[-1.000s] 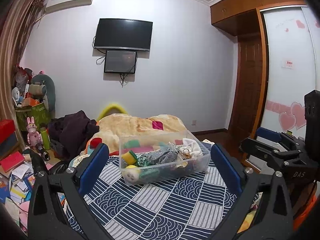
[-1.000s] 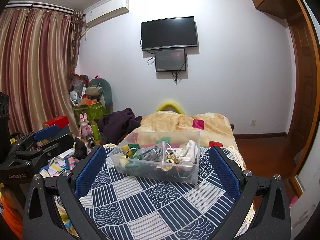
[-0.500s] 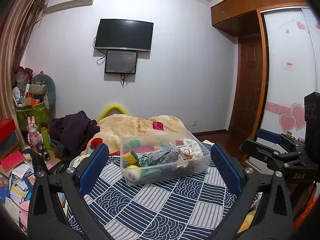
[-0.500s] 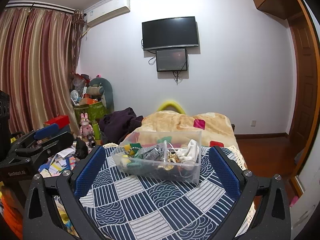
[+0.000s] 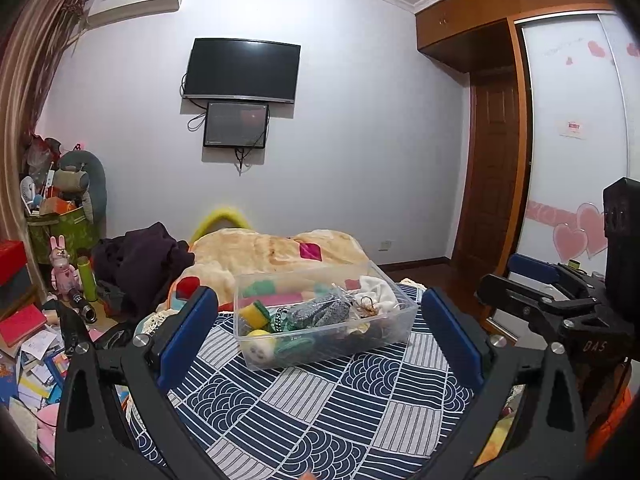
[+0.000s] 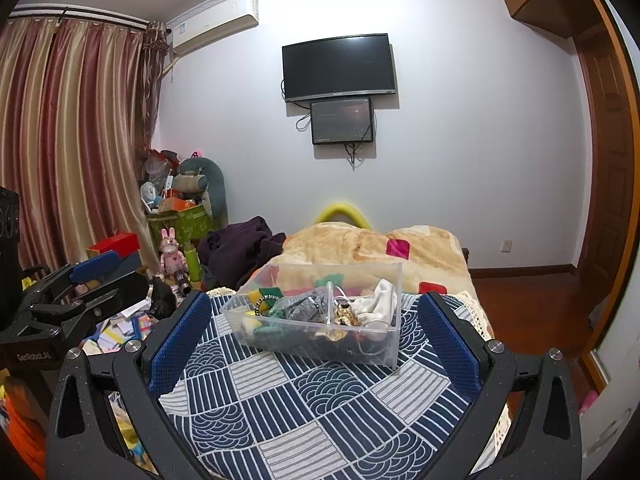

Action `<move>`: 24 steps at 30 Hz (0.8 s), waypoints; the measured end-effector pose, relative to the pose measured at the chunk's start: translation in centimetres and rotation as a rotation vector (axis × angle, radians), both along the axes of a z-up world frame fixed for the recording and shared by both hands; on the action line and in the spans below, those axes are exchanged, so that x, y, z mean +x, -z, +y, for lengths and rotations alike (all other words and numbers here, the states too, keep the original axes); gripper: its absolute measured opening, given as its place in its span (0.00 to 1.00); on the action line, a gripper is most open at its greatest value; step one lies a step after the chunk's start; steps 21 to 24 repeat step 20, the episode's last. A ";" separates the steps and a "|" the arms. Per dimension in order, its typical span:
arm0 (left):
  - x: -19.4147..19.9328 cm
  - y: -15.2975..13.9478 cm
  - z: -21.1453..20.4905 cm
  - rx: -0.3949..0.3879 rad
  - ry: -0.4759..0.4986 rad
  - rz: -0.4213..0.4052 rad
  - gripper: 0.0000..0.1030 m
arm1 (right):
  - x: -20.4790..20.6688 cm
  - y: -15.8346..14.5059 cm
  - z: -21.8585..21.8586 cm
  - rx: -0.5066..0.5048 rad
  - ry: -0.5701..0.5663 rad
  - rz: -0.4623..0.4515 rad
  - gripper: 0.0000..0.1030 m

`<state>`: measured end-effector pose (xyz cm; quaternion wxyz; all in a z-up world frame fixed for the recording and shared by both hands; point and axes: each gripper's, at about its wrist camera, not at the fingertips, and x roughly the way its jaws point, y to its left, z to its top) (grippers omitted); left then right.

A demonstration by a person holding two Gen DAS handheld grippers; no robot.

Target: Organize soft objects

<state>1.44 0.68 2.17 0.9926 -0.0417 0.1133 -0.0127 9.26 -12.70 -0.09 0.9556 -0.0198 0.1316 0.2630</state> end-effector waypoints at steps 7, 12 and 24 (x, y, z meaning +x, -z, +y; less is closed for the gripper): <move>0.1 0.0 -0.1 0.000 0.008 0.004 1.00 | 0.1 0.1 -0.1 -0.002 0.001 0.007 1.00; 0.0 0.1 -0.2 0.005 0.017 0.005 1.00 | 0.2 0.1 -0.1 -0.003 0.001 0.009 1.00; -0.1 0.3 -0.2 -0.004 0.033 0.016 1.00 | 0.2 0.4 0.0 -0.003 0.000 0.015 1.00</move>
